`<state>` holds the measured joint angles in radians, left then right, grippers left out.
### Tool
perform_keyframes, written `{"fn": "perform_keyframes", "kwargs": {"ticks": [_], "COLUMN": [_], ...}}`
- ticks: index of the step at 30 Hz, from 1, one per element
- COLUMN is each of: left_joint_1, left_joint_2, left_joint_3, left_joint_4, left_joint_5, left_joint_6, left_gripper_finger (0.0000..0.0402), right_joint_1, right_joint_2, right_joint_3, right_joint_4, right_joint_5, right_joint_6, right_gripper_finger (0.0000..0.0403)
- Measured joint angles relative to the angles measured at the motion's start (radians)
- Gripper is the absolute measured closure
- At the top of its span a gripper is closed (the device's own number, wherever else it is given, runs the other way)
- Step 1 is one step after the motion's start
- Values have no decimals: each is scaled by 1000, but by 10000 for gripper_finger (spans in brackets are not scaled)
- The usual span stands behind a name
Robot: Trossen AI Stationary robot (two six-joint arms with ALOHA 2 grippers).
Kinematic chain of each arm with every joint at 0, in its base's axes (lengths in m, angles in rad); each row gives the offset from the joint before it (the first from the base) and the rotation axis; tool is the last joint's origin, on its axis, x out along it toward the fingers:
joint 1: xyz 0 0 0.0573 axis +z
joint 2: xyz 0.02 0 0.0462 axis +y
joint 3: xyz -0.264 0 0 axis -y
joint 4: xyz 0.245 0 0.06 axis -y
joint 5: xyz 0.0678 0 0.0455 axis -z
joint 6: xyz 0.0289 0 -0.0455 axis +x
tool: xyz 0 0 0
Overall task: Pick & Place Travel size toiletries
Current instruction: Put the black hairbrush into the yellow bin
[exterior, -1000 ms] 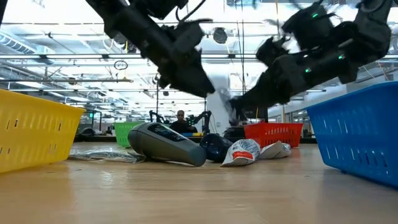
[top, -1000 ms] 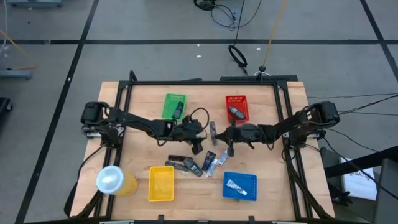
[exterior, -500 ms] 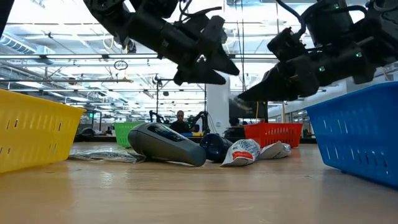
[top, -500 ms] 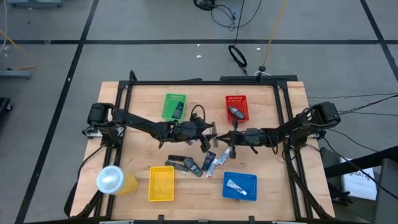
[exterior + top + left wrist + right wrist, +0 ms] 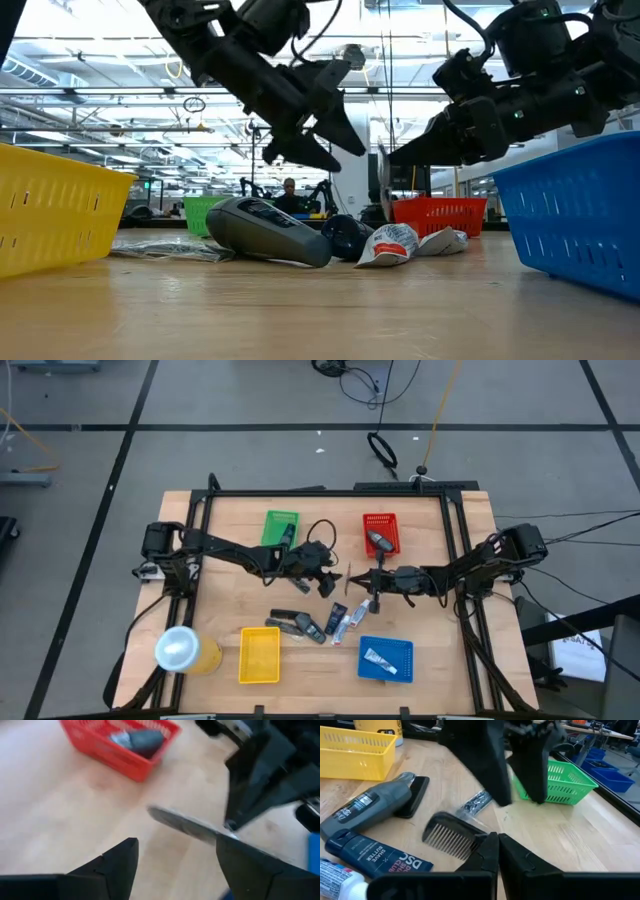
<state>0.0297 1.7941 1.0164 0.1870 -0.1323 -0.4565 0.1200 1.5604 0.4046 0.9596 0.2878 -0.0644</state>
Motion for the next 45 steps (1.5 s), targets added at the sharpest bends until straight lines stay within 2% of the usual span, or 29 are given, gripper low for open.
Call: {"fn": "perform_keyframes", "kwargs": {"ticks": [5,13,16,19,21,31,34,37,45], "left_joint_1": [12,-15,-43,-79,-93,-85,-83,-83,-86], "left_joint_2": [3,3,3,12,34,192,197,196,191], "left_joint_3": [0,0,0,0,1,2,2,2,2], "left_joint_4": [8,26,76,122,160,263,276,277,281], "left_joint_5": [128,132,90,-32,-75,-114,-119,-149,-152], "left_joint_6": [34,16,20,21,10,-117,-122,-113,-47], "left_gripper_finger": [109,103,103,103,103,106,129,174,346], "right_joint_1": [0,0,-4,-13,-17,-18,-18,-18,-18], "right_joint_2": [0,0,0,0,0,0,0,0,0], "right_joint_3": [0,0,0,0,0,0,0,0,0], "right_joint_4": [-6,-14,-28,-31,-30,-30,-29,-30,-30], "right_joint_5": [0,0,1,1,2,3,3,2,0], "right_joint_6": [-1,0,0,21,27,26,26,26,26], "right_gripper_finger": [402,403,403,403,403,403,403,403,403]}}
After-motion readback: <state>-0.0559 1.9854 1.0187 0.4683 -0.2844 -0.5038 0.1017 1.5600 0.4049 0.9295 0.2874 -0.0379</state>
